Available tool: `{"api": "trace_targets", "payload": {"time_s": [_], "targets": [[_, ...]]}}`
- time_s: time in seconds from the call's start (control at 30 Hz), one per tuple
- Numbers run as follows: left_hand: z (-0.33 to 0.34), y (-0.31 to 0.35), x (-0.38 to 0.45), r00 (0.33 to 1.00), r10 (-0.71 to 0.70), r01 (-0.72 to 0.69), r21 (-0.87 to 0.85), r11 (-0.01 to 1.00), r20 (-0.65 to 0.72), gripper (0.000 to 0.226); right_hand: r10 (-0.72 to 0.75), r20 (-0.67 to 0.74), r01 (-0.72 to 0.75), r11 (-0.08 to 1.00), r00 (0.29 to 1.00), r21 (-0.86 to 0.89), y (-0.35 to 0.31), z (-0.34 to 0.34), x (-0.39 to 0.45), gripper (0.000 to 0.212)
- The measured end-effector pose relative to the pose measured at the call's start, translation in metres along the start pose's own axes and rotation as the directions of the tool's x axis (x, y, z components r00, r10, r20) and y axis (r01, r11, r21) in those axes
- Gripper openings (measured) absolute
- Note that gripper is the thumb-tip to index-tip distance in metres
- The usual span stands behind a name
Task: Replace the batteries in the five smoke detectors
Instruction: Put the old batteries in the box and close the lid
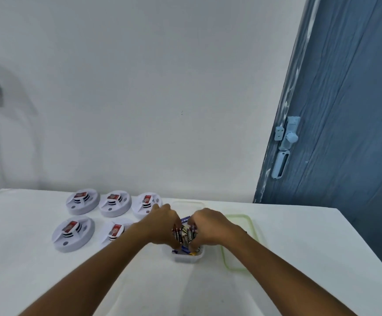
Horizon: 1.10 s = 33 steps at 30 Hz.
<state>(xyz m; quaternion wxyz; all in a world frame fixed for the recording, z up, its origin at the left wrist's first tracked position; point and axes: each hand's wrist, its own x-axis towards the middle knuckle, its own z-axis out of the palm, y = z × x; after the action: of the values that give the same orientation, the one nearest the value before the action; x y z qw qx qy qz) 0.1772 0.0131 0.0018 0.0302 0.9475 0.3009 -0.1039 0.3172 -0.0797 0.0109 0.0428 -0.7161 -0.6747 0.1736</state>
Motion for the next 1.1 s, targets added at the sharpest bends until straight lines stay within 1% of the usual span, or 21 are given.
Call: {"api": "trace_targets", "payload": {"time_s": [0.07, 0.13, 0.17, 0.23, 0.27, 0.33, 0.37, 0.43, 0.47, 0.5, 0.57, 0.67, 0.77, 0.83, 0.9, 0.97, 1.0, 1.03, 1.07, 1.1], "targets": [[-0.006, -0.001, 0.0, 1.0, 0.003, -0.002, -0.03, 1.0, 0.027, 0.07, -0.006, -0.028, 0.011, 0.985, 1.0, 0.175, 0.008, -0.008, -0.005, 0.051], [-0.016, 0.002, 0.003, 0.999, 0.035, -0.032, -0.114, 0.993, 0.023, 0.071, 0.065, -0.104, -0.025, 0.937, 0.992, 0.348, 0.025, -0.021, -0.014, 0.045], [-0.021, 0.008, 0.006, 0.998, 0.059, -0.059, -0.161, 0.985, -0.01, 0.068, 0.127, -0.143, -0.064, 0.924, 0.982, 0.378, 0.038, -0.026, -0.019, 0.04], [-0.027, 0.024, 0.013, 0.988, 0.097, -0.124, -0.233, 0.964, -0.123, 0.061, 0.259, -0.161, -0.188, 0.914, 0.952, 0.359, 0.068, -0.029, -0.028, 0.032], [-0.028, 0.038, 0.017, 0.979, 0.118, -0.157, -0.241, 0.958, -0.165, 0.057, 0.331, -0.126, -0.274, 0.902, 0.935, 0.335, 0.082, -0.025, -0.034, 0.033], [-0.024, 0.065, 0.028, 0.968, 0.165, -0.202, -0.196, 0.96, -0.191, 0.055, 0.417, -0.02, -0.402, 0.887, 0.908, 0.228, 0.098, -0.014, -0.044, 0.047], [-0.02, 0.077, 0.034, 0.968, 0.18, -0.208, -0.159, 0.965, -0.174, 0.055, 0.415, 0.02, -0.412, 0.896, 0.91, 0.167, 0.101, -0.007, -0.048, 0.059], [-0.013, 0.096, 0.046, 0.973, 0.193, -0.205, -0.091, 0.974, -0.126, 0.056, 0.373, 0.057, -0.377, 0.921, 0.926, 0.101, 0.102, 0.007, -0.052, 0.078], [-0.01, 0.102, 0.05, 0.974, 0.2, -0.207, -0.061, 0.976, -0.107, 0.056, 0.35, 0.059, -0.354, 0.932, 0.935, 0.074, 0.101, 0.012, -0.052, 0.08], [-0.008, 0.107, 0.054, 0.973, 0.208, -0.212, -0.033, 0.977, -0.1, 0.055, 0.332, 0.054, -0.335, 0.941, 0.942, 0.042, 0.101, 0.015, -0.052, 0.076], [-0.005, 0.109, 0.058, 0.972, 0.212, -0.215, -0.019, 0.977, -0.098, 0.054, 0.296, 0.034, -0.296, 0.955, 0.954, -0.014, 0.102, 0.02, -0.049, 0.059], [-0.005, 0.1, 0.058, 0.976, 0.178, -0.189, -0.084, 0.978, -0.122, 0.054, 0.248, -0.011, -0.248, 0.969, 0.969, -0.007, 0.104, 0.021, -0.045, 0.034], [-0.008, 0.08, 0.051, 0.974, 0.133, -0.162, -0.152, 0.975, -0.183, 0.05, 0.219, -0.02, -0.219, 0.975, 0.976, -0.016, 0.106, 0.02, -0.042, 0.015], [-0.011, 0.063, 0.042, 0.968, 0.097, -0.147, -0.211, 0.966, -0.231, 0.045, 0.205, -0.055, -0.203, 0.978, 0.977, 0.047, 0.106, 0.017, -0.04, 0.015], [-0.014, 0.042, 0.033, 0.958, 0.044, -0.127, -0.283, 0.951, -0.283, 0.039, 0.2, -0.161, -0.165, 0.964, 0.966, 0.209, 0.096, 0.006, -0.038, 0.031], [-0.014, 0.018, 0.025, 0.938, -0.029, -0.106, -0.365, 0.925, -0.346, 0.031, 0.162, -0.271, -0.048, 0.923, 0.949, 0.383, 0.072, -0.01, -0.032, 0.038], [-0.013, 0.006, 0.02, 0.931, -0.074, -0.084, -0.405, 0.91, -0.358, 0.028, 0.116, -0.278, 0.017, 0.901, 0.954, 0.434, 0.055, -0.015, -0.026, 0.04], [-0.012, -0.003, 0.017, 0.928, -0.111, -0.061, -0.439, 0.896, -0.356, 0.026, 0.058, -0.254, 0.064, 0.892, 0.965, 0.447, 0.039, -0.019, -0.022, 0.04], [-0.01, -0.011, 0.014, 0.929, -0.141, -0.039, -0.469, 0.883, -0.343, 0.025, 0.0, -0.21, 0.09, 0.902, 0.978, 0.421, 0.024, -0.018, -0.016, 0.04], [-0.008, -0.018, 0.01, 0.932, -0.163, -0.02, -0.493, 0.87, -0.325, 0.024, -0.046, -0.164, 0.103, 0.927, 0.985, 0.36, 0.011, -0.013, -0.009, 0.038]]}}
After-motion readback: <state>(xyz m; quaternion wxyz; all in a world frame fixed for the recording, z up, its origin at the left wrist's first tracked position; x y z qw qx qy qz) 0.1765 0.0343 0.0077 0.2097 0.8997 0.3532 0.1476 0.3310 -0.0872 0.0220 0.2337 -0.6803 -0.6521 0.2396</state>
